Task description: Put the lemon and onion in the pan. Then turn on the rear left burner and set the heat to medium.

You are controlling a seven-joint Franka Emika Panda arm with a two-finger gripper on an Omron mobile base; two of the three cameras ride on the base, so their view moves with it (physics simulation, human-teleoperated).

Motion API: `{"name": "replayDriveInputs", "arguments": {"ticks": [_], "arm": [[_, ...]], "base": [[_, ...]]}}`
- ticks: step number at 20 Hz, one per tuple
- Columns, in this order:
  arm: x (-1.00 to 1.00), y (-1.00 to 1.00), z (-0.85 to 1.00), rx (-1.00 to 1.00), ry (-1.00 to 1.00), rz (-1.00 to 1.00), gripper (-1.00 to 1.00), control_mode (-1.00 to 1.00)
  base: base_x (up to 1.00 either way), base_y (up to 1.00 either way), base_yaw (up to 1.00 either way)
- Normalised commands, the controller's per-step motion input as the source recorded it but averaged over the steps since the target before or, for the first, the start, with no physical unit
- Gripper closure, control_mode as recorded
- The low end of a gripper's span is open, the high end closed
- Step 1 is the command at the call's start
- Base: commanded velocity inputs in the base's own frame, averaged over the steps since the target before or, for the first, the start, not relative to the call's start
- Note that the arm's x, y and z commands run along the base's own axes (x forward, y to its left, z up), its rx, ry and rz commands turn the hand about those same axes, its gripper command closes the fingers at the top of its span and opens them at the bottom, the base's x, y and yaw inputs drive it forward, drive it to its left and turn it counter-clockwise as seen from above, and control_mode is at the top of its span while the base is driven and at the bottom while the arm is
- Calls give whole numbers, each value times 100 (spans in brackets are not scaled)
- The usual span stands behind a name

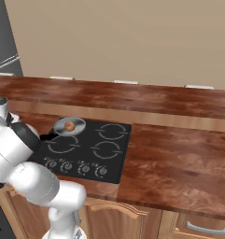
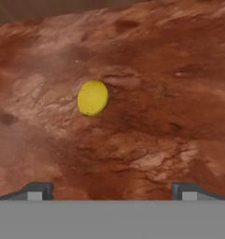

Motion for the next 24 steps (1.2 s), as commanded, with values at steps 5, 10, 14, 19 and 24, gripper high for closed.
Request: {"name": "replayDriveInputs", "arguments": {"ticks": [5,10,14,19,24], "arm": [[38,38,0,-5,21,0,-100,-100],[18,37,0,-6,15,0,-100,-100],[0,23,0,-8,0,0,-100,-100],[0,7,0,-9,-1,-3,-100,-100],[7,5,-14,-3,2,-3,-100,-100]], "base": [[0,0,0],[0,0,0],[0,0,0],[0,0,0],[0,0,0]]}}
